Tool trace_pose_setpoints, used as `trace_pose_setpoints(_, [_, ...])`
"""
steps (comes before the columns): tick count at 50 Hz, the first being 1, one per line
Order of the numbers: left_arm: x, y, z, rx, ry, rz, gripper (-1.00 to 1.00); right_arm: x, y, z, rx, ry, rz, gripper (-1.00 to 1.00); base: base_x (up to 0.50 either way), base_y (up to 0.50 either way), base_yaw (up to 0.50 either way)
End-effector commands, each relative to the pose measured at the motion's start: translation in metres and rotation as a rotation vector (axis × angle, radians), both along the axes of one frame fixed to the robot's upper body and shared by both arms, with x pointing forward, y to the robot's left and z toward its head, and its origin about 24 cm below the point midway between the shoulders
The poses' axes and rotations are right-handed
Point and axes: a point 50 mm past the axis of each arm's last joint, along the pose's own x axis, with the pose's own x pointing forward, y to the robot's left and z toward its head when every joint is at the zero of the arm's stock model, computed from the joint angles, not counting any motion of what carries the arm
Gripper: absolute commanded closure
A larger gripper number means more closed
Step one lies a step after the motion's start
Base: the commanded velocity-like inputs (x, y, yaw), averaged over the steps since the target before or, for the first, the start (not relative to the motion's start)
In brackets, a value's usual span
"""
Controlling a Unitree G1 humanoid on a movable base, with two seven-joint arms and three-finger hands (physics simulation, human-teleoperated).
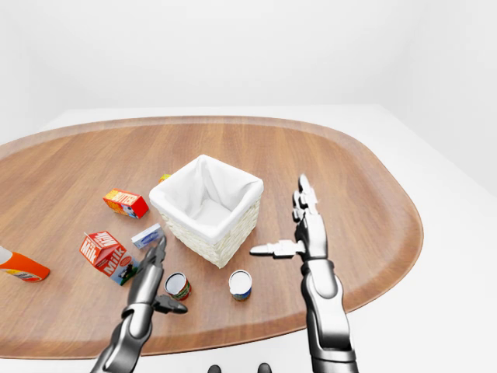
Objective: Pick up the tomato sauce, and put it in the basket.
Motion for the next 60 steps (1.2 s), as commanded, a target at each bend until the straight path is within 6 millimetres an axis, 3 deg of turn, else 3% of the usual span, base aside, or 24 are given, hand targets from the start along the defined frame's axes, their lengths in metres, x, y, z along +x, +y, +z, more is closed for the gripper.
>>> trace_pose_setpoints(1, [0.0, 0.001, -0.004, 0.009, 0.011, 0.006, -1.0, 0.0, 0.0, -0.001, 0.0, 0.003, 0.0, -1.0, 0.0, 0.0, 0.0])
trace_pose_setpoints(33, [0.005, 0.0, -0.01, 0.029, 0.025, 0.012, -1.0, -0.001, -0.001, 0.006, -0.001, -0.024, -0.004, -1.0, 0.0, 0.0, 0.0])
trace_pose_setpoints(60, [0.006, 0.0, -0.018, 0.049, 0.048, 0.018, -1.0, 0.001, 0.0, -0.002, 0.001, 0.007, 0.001, -1.0, 0.0, 0.0, 0.0])
